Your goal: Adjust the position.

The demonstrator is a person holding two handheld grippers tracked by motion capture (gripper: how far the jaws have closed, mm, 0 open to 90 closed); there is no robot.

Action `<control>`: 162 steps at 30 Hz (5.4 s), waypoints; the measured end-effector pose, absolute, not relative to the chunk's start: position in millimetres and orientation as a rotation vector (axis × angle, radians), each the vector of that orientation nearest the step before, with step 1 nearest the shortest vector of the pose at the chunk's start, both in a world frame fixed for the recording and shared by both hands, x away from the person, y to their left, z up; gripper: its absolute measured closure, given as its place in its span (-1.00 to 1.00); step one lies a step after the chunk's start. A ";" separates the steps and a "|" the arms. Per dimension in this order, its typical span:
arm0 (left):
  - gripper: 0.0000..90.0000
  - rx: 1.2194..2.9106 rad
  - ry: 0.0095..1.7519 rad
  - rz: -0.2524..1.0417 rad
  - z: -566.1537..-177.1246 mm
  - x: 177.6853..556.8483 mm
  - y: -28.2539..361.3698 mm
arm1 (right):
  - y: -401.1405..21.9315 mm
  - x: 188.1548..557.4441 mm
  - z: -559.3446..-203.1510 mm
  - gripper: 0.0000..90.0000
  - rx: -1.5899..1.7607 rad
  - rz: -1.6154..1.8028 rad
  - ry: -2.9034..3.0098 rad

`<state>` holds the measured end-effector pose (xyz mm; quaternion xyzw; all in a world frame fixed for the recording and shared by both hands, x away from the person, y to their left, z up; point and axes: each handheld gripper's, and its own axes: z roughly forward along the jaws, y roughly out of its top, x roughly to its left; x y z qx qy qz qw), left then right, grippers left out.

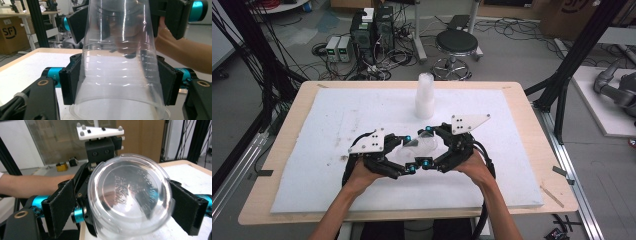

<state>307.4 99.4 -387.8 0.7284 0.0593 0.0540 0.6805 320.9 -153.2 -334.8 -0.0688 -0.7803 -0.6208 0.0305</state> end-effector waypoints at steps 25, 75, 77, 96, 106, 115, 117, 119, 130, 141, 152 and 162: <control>-0.28 2.426 0.094 -0.048 -342.7 317.3 86.9 | -145.5 307.4 -324.2 -0.68 -0.103 -1.040 -3.062; -0.88 2.428 -0.012 -0.028 -339.1 316.0 71.4 | -133.4 309.9 -326.3 -0.04 -0.020 -0.948 -3.044; -0.88 2.421 -0.013 -0.028 -337.9 315.7 72.3 | -133.9 310.2 -326.2 -0.04 -0.021 -0.953 -3.045; -0.88 1.862 0.129 0.145 -368.1 304.3 125.6 | -180.8 309.8 -354.9 -0.05 -0.137 -1.530 -2.760; -0.88 1.726 0.173 0.145 -395.3 297.5 127.9 | -186.1 305.9 -372.1 -0.05 -0.162 -1.702 -2.621; -0.88 1.659 0.184 0.067 -406.8 294.8 122.1 | -184.7 303.7 -382.1 -0.05 -0.125 -1.746 -2.578; -0.88 1.655 0.182 0.061 -407.2 294.7 120.2 | -184.8 303.5 -382.8 -0.05 -0.125 -1.752 -2.575; -0.88 1.646 0.184 0.053 -407.6 294.9 118.3 | -185.4 303.6 -383.0 -0.05 -0.127 -1.761 -2.572; -0.88 1.636 0.160 0.022 -403.5 296.9 99.5 | -194.1 302.4 -381.7 -0.05 -0.120 -1.806 -2.549; -0.71 1.624 0.125 -0.018 -397.8 300.3 91.7 | -193.1 302.2 -382.6 -0.05 -0.090 -1.814 -2.536; -0.29 1.622 0.094 -0.012 -396.0 299.1 94.5 | -191.9 303.3 -383.9 -0.05 -0.094 -1.804 -2.536; -0.29 1.649 0.100 0.004 -395.5 298.8 96.5 | -185.9 302.1 -384.8 -0.62 -0.187 -1.775 -2.574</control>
